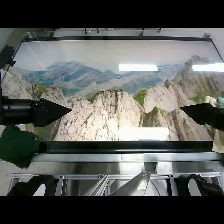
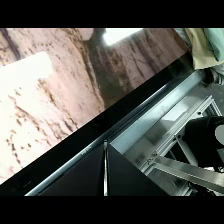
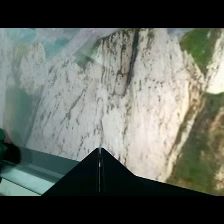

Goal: Fold the shirts.

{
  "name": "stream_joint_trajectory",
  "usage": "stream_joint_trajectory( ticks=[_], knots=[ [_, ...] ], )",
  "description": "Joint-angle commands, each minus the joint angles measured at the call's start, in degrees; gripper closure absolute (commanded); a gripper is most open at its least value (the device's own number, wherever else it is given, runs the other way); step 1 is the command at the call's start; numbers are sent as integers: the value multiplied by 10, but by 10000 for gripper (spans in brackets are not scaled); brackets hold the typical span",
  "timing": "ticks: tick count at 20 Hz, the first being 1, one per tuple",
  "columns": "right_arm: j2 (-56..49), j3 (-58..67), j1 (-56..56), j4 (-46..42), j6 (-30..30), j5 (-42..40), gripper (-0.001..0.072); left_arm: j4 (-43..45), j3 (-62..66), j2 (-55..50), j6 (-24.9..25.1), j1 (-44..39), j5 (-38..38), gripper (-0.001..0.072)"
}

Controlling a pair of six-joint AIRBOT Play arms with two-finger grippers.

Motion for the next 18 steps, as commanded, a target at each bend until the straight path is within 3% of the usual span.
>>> stream_joint_trajectory(
  ticks=[1, 8, 10, 11, 15, 17, 18],
  knots=[
    [0, 0, 1, 0, 0, 0, 689, 0, 0, 0, 1, 0, 0, 692],
    [0, 0, 1, 0, 0, 0, 689, 16, 1, 0, -8, 0, 2, 669],
    [0, 0, 1, 0, 0, 0, 689, 99, 12, 0, -59, 0, 3, 170],
    [0, 0, 1, 0, 0, 0, 689, 159, 23, 0, -82, 0, 4, -13],
    [0, 0, 1, 0, 0, 0, 689, 500, 89, -5, -185, 18, 26, -6],
    [0, 0, 0, 1, -13, -47, 689, 643, 108, -39, -204, 89, 78, -5],
    [0, 0, 0, 0, -13, -73, 689, 667, 108, -59, -204, 135, 101, -4]
  ],
)
